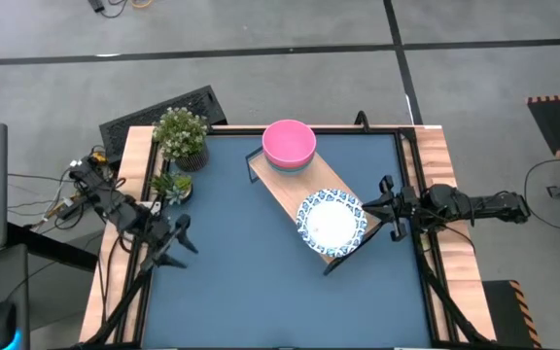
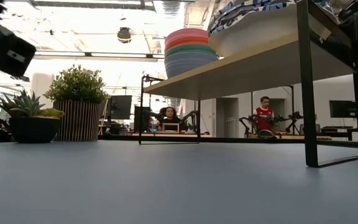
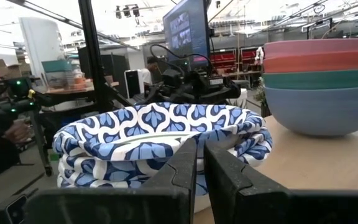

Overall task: Place and stack plates onto a shelf
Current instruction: Return to Home Position

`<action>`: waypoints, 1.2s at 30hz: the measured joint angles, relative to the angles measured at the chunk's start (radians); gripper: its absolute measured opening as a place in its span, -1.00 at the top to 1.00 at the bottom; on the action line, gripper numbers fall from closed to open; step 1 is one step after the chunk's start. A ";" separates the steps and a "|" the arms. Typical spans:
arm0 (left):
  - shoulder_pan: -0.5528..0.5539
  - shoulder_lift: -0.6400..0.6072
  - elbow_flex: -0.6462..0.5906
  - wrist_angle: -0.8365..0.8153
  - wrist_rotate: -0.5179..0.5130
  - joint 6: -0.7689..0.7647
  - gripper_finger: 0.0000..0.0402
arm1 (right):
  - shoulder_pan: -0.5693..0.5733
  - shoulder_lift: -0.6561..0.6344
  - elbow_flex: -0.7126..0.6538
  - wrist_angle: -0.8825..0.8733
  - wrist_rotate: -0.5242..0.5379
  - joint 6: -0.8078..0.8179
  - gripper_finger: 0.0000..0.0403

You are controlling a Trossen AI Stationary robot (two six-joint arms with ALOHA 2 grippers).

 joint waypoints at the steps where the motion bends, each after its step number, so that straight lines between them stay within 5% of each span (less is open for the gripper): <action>1: -0.005 0.000 -0.002 0.008 0.036 0.025 -0.10 | 0.000 0.000 0.000 -0.001 0.000 0.000 0.71; 12: -0.028 -0.001 -0.011 0.026 0.085 0.187 -0.10 | 0.000 0.001 0.000 0.000 0.000 -0.001 0.71; 22: -0.028 -0.001 -0.011 0.023 0.086 -0.022 -0.10 | 0.000 0.001 0.000 -0.001 -0.001 -0.003 0.71; 30: -0.028 -0.001 -0.010 0.018 0.106 -0.012 -0.10 | 0.000 0.002 0.000 -0.002 -0.002 -0.003 0.71; 32: -0.022 -0.008 0.007 -0.026 0.416 0.259 -0.10 | 0.000 0.002 0.000 -0.002 -0.002 -0.003 0.71; 34: -0.026 -0.004 0.016 -0.060 0.933 0.599 -0.10 | 0.000 0.002 0.000 -0.003 -0.003 -0.003 0.71; 36: -0.026 0.008 0.017 -0.083 1.308 0.845 -0.10 | 0.000 0.002 0.000 0.001 -0.004 -0.003 0.71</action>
